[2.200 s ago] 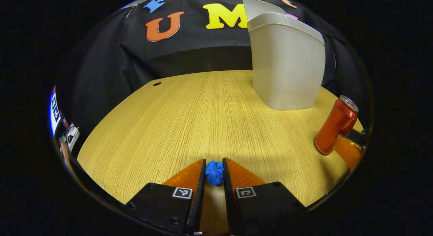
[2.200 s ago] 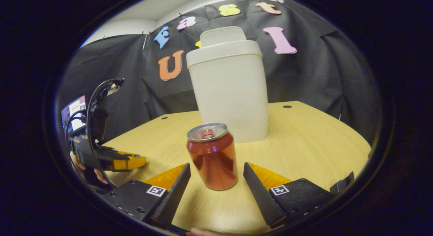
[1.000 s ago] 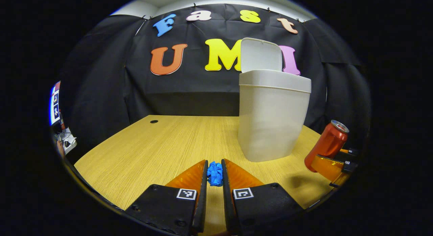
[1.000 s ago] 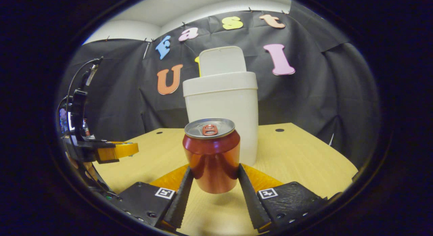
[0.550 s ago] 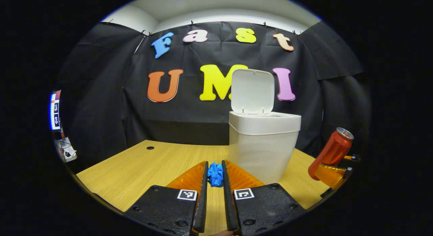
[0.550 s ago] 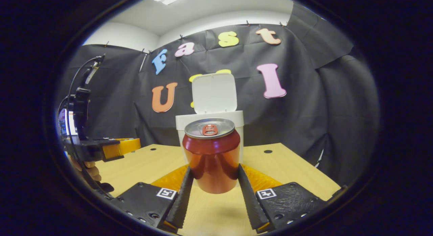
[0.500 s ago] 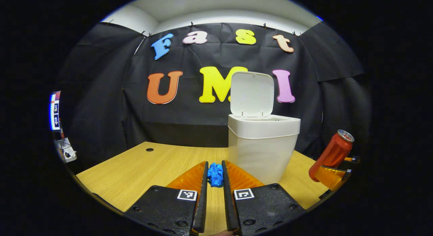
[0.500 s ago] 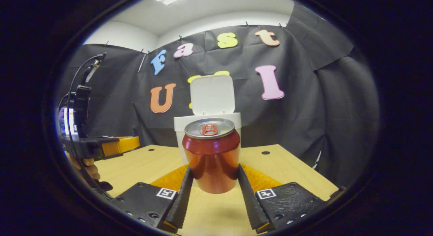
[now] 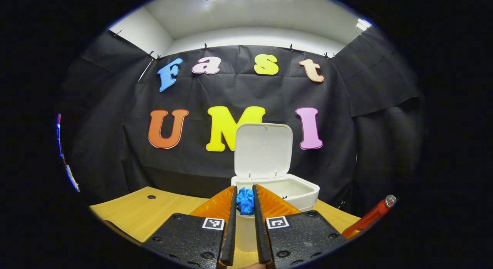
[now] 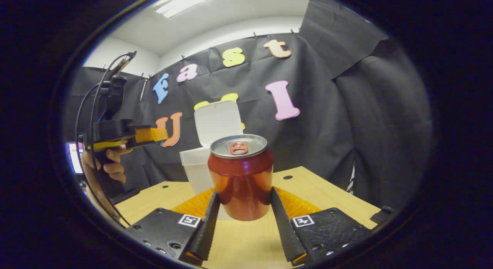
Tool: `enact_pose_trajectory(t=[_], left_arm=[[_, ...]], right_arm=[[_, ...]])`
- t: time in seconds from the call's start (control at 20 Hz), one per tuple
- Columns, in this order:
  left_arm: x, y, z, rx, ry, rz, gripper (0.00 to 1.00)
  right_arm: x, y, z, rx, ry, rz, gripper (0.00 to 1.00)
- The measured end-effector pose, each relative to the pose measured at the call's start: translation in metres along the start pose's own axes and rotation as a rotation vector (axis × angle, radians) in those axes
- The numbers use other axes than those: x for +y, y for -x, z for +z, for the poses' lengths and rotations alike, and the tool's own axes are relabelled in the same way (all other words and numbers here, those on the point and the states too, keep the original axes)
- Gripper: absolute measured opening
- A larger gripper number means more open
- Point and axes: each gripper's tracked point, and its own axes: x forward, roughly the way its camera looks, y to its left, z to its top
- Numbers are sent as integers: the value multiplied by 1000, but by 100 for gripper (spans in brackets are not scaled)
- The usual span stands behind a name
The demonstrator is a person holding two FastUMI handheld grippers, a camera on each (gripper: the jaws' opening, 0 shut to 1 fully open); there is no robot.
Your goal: Press the lid of the desktop garbage bin to open it, pick up the crumpled paper on the desktop and throw it into the bin, then pick up the pop can on the desktop and drop it into the bin, and finally close the garbage bin lid.
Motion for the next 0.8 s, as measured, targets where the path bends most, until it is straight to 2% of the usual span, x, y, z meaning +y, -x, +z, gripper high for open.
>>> enact_pose_trajectory(t=[0.2, 0.45, 0.65, 0.7, 0.8], left_arm=[[-16, -35, 9, -63, -13, 2, 25], [-21, -85, 13, -60, 20, 15, 27], [-29, -112, -8, 5, 13, 10, 31], [-28, -116, -17, 34, 18, 14, 29], [-35, -116, -35, 82, 48, 6, 31]], right_arm=[[-6, 5, 1, -20, 11, -13, 71], [-3, 6, 1, -44, 9, -7, 71], [-5, -2, -9, -22, 5, -4, 72], [-5, -3, -12, -17, 6, -4, 71], [-5, -2, -18, -20, 4, -5, 71]])
